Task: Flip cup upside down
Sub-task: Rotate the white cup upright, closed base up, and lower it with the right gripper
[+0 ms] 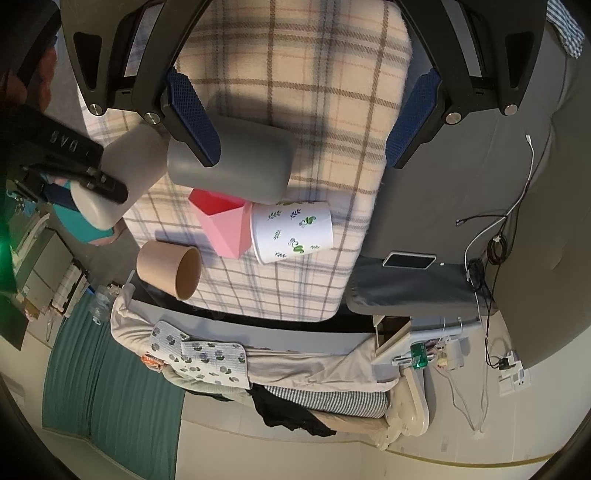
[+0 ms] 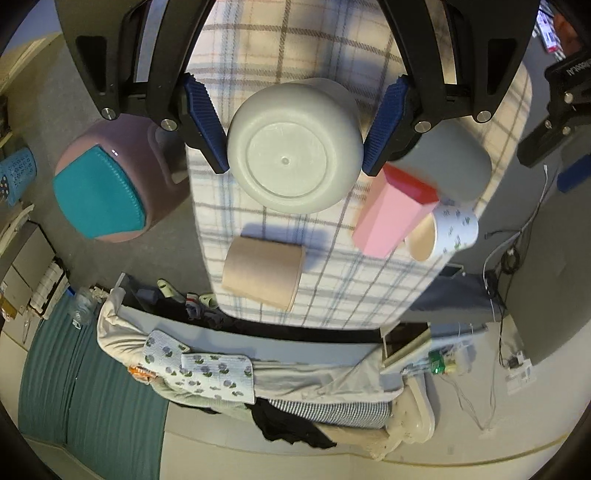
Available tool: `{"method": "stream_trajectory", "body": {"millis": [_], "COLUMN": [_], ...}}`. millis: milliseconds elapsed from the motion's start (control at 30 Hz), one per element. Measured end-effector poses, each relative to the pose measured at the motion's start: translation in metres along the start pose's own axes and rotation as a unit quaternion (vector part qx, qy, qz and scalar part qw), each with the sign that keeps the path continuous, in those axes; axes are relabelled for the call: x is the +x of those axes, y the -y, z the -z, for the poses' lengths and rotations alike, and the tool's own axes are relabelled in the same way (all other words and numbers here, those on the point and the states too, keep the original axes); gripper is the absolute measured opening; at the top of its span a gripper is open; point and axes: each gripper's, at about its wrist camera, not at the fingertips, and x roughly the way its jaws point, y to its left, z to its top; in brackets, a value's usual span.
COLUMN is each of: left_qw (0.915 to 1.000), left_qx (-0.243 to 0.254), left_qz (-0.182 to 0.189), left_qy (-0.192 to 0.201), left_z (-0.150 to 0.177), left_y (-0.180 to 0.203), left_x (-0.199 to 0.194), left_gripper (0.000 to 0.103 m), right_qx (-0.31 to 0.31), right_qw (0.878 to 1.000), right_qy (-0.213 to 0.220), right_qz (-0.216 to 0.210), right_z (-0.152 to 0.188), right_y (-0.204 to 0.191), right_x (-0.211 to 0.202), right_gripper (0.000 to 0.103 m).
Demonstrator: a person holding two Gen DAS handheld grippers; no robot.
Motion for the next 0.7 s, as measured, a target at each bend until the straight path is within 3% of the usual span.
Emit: {"method": "stream_trajectory", "body": {"millis": [100, 267, 467, 700], "left_qw": [1.0000, 0.9999, 0.9995, 0.9998], "left_qx": [0.000, -0.001, -0.014, -0.009], "left_qz": [-0.001, 0.002, 0.021, 0.013], "left_qy": [-0.006, -0.011, -0.019, -0.011], "left_z": [0.003, 0.004, 0.004, -0.001], "left_y": [-0.002, -0.002, 0.000, 0.007], "left_x": [0.004, 0.005, 0.000, -0.018], "left_gripper": [0.094, 0.094, 0.094, 0.094], "right_qx": [-0.021, -0.050, -0.036, -0.010], "right_qw": [1.000, 0.999, 0.999, 1.000], "right_qy": [-0.014, -0.004, -0.005, 0.016], "right_qz": [0.000, 0.013, 0.007, -0.013], "right_z": [0.007, 0.014, 0.016, 0.010], "right_y": [-0.006, -0.017, -0.014, -0.004], "right_x": [0.013, 0.012, 0.010, -0.009], "right_gripper": [0.073, 0.073, 0.073, 0.078]}}
